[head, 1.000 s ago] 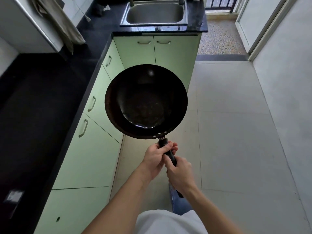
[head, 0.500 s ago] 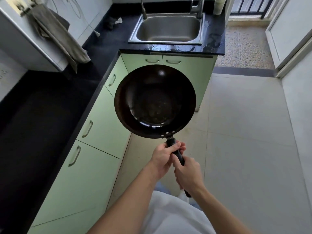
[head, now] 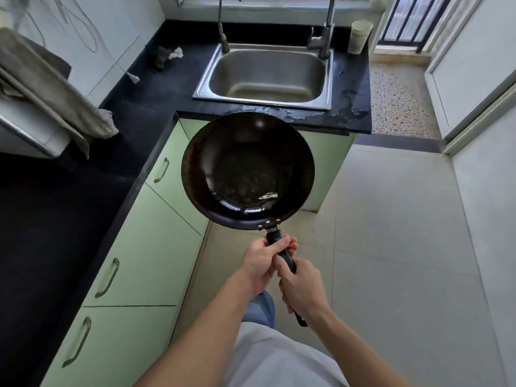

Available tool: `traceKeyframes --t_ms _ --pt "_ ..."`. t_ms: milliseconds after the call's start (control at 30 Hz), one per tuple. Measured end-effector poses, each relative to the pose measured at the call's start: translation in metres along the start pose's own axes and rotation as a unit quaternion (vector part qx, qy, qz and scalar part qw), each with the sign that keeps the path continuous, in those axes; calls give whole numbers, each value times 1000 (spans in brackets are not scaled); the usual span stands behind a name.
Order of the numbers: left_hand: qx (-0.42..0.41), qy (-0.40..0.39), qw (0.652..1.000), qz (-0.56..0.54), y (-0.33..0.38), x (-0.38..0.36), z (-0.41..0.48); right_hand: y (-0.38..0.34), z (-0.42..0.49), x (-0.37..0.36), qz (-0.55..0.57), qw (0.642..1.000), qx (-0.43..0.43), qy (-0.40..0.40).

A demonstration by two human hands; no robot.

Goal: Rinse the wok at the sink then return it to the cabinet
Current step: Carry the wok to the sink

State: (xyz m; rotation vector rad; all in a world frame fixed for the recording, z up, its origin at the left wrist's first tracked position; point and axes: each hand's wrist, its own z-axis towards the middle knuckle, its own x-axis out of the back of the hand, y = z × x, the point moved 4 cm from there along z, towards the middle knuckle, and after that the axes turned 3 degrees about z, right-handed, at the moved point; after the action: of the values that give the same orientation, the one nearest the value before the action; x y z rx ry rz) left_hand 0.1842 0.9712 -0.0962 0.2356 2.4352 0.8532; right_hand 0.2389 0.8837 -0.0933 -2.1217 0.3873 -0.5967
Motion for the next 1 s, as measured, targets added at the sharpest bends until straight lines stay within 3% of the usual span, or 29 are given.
traceKeyframes --t_ms 367,1000 --pt "-8 -26 999 41 162 -9 130 -133 147 -29 40 998 -10 38" --pt "39 5 999 13 282 -50 310 -227 349 -1 20 999 -31 18"
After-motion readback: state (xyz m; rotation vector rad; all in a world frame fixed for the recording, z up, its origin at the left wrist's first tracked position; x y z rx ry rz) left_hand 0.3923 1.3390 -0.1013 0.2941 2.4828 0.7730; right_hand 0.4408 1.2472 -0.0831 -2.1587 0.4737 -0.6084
